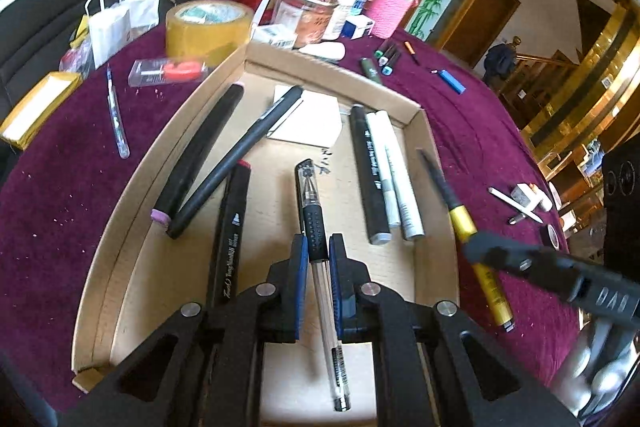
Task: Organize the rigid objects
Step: 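Carry both pens into the tray and open both tools, then close the left tool on the white pen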
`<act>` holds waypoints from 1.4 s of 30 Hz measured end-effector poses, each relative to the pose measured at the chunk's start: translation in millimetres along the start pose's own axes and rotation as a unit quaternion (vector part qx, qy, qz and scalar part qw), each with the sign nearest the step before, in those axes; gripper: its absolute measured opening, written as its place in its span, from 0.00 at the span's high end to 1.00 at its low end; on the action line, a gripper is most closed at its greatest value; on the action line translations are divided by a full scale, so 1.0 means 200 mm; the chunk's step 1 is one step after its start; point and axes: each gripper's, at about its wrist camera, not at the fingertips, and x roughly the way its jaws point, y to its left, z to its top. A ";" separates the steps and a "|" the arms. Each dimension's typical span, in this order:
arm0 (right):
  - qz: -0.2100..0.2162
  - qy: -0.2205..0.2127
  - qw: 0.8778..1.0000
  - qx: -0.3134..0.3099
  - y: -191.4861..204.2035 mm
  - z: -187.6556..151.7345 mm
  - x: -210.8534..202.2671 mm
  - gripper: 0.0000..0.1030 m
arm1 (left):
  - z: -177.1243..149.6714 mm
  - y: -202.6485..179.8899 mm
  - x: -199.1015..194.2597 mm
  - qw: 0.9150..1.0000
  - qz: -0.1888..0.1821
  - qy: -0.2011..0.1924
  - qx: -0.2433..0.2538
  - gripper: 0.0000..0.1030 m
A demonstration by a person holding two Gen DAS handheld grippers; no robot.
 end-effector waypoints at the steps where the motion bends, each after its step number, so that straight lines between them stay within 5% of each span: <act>1: -0.003 0.005 1.000 -0.004 0.02 0.00 0.03 0.90 | 0.00 0.01 0.01 1.000 0.003 0.001 -0.003 0.90; 3: -0.017 0.012 1.000 -0.009 0.04 0.00 0.09 0.90 | 0.01 0.02 0.01 1.000 0.001 0.002 -0.003 0.83; 5: -0.028 0.017 0.999 -0.017 0.05 0.00 0.13 0.90 | 0.00 0.02 -0.01 1.000 -0.009 -0.003 -0.003 0.52; 8: -0.040 0.015 0.999 -0.026 0.06 0.00 0.14 0.77 | 0.00 0.02 -0.08 1.000 -0.015 -0.024 -0.006 0.32; 11: -0.028 -0.025 0.999 -0.026 0.02 -0.02 0.00 0.41 | 0.01 0.01 -0.14 0.999 -0.029 -0.042 -0.012 0.28; 12: -0.034 -0.044 0.998 -0.025 -0.02 -0.02 -0.06 0.36 | 0.01 0.01 -0.17 0.998 -0.034 -0.047 -0.014 0.28; 18: -0.104 -0.121 0.987 0.035 -0.46 -0.06 -0.45 0.36 | -0.03 -0.15 -0.29 0.994 -0.080 -0.076 0.007 0.25; 24: -0.183 -0.174 0.953 0.170 -1.12 -0.07 -0.78 0.37 | -0.08 -0.44 -0.28 0.987 -0.125 -0.066 0.073 0.24; 27: -0.164 -0.157 0.953 0.200 -1.26 -0.04 -0.75 0.37 | -0.10 -0.54 -0.24 0.986 -0.127 -0.052 0.091 0.24; 30: -0.115 -0.118 0.969 0.185 -1.25 -0.04 -0.64 0.37 | -0.13 -0.60 -0.20 0.987 -0.121 -0.039 0.102 0.24; 34: 0.037 -0.050 0.993 0.102 -1.00 -0.12 -0.55 0.36 | -0.14 -0.66 -0.17 0.987 -0.112 -0.026 0.111 0.24; 38: 0.014 -0.091 0.993 0.067 -0.93 -0.19 -0.66 0.36 | -0.13 -0.77 -0.12 0.985 -0.108 -0.016 0.133 0.24; 42: -0.071 -0.180 0.974 0.120 -1.13 -0.19 -0.82 0.36 | -0.14 -0.98 0.01 0.978 -0.089 -0.001 0.186 0.24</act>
